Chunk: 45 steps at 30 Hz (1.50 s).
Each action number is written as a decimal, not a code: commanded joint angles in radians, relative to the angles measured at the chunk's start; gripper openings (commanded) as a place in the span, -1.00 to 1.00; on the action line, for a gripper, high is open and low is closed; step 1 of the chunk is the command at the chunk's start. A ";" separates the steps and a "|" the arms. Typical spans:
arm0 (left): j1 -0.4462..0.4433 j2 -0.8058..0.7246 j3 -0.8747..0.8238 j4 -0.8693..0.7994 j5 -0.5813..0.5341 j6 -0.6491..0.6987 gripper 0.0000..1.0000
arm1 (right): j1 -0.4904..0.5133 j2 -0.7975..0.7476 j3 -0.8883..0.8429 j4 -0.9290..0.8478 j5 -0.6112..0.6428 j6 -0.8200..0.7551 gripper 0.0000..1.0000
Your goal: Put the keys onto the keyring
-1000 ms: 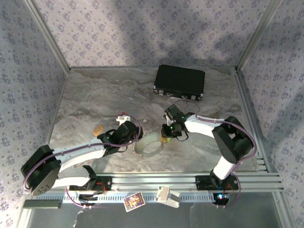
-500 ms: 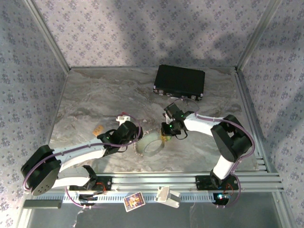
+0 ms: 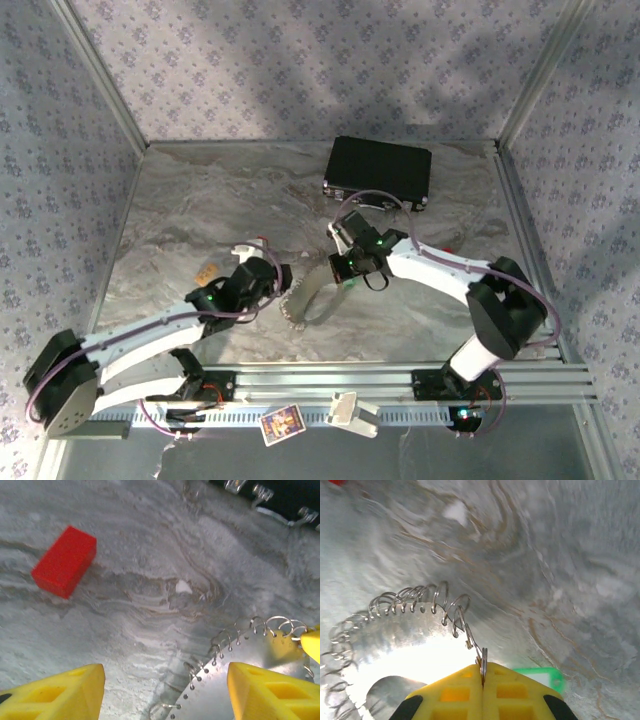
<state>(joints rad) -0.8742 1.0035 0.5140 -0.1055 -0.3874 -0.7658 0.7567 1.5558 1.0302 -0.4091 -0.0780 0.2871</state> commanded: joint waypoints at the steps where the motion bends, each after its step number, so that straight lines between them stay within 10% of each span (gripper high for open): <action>1: 0.059 -0.096 -0.009 -0.048 0.006 0.145 0.32 | 0.020 -0.087 0.032 -0.017 0.046 -0.135 -1.00; 16: 0.225 -0.473 0.010 -0.056 0.238 0.645 0.21 | 0.081 -0.208 0.015 0.076 -0.169 -0.513 -1.00; 33: 0.314 -0.103 0.280 -0.275 0.957 1.254 -0.19 | 0.098 -0.244 -0.024 0.097 -0.288 -0.715 -1.00; 45: 0.347 0.043 0.275 -0.245 1.137 1.418 -0.28 | 0.135 -0.241 -0.038 0.105 -0.287 -0.705 -1.00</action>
<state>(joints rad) -0.5350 1.0523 0.7719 -0.3553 0.6643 0.5865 0.8806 1.3327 1.0039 -0.3164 -0.3496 -0.4053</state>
